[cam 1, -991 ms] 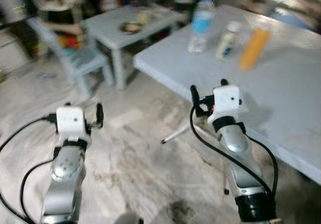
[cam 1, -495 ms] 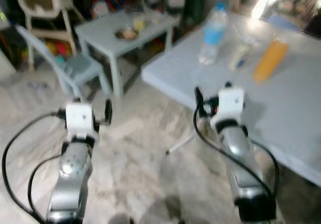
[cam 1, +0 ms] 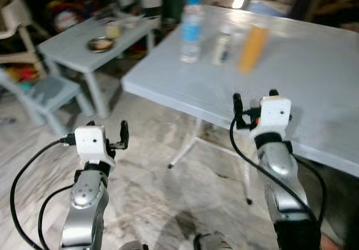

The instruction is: Restocking fridge

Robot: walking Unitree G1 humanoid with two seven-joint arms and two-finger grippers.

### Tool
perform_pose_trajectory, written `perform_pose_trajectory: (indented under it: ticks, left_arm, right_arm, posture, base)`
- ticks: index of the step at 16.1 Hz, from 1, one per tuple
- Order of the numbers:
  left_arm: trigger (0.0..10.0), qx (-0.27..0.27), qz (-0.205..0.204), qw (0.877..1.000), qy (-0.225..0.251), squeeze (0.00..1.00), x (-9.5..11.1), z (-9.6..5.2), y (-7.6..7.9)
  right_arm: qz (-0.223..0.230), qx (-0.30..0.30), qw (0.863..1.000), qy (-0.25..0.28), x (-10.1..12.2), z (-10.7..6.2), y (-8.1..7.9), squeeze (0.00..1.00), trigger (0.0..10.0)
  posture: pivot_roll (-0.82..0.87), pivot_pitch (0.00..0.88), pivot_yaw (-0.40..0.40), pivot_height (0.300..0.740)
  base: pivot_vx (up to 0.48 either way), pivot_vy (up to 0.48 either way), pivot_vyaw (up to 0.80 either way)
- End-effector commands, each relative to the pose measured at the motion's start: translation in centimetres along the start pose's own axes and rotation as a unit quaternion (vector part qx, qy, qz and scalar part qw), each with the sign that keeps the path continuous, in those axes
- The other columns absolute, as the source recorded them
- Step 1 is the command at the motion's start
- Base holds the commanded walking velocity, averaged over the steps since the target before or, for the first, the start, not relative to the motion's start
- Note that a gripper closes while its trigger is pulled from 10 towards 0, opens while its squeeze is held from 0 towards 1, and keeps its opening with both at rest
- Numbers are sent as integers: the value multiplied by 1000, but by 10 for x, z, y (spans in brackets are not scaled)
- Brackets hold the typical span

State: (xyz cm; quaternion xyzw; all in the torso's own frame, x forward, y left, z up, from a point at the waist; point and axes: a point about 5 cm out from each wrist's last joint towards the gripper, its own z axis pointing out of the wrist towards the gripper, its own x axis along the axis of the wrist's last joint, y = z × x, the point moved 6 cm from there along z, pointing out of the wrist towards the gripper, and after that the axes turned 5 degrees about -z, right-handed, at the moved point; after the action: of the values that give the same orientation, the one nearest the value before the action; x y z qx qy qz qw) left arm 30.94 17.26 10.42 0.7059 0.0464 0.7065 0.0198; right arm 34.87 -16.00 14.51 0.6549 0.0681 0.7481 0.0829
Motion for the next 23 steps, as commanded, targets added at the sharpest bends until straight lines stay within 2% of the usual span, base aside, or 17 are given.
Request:
perform_pose_trajectory:
  ticks: [1, 4, 7, 13, 19, 23]
  left_arm:
    - [10000, -12, -5, 1000, 10, 0, 6, 1, 4]
    - [10000, -21, -8, 999, 28, 0, 17, 8, 8]
    - [10000, -19, -7, 999, 39, 0, 24, 13, 5]
    - [10000, -28, -10, 999, 35, 0, 21, 11, 9]
    - [10000, -29, -10, 999, 38, 0, 23, 15, 10]
    - [10000, -34, -7, 999, 37, 0, 24, 17, 12]
  right_arm:
    - [5, -2, 1000, 13, 7, 1, 1, 0, 10000]
    - [-1, -6, 1000, 19, 12, 4, 2, 0, 10000]
    - [0, -8, 1000, 26, 15, 9, 6, 0, 10000]
    - [5, 1, 1000, 24, 13, 8, -1, 0, 10000]
    - [-10, 19, 999, 45, 23, 11, -5, 0, 10000]
    - [-8, 17, 999, 47, 23, 12, -5, 0, 10000]
  posture:
    - [-45, 45, 43, 740]
    - [-52, 38, 44, 740]
    - [-53, 32, 42, 740]
    - [-52, 36, 41, 740]
    - [-55, 40, 46, 740]
    - [-53, 42, 47, 740]
  base:
    - [0, 0, 0]
    - [0, 0, 0]
    - [285, 0, -348]
    - [333, 0, 0]
    - [394, 0, 0]
    - [480, 0, 467]
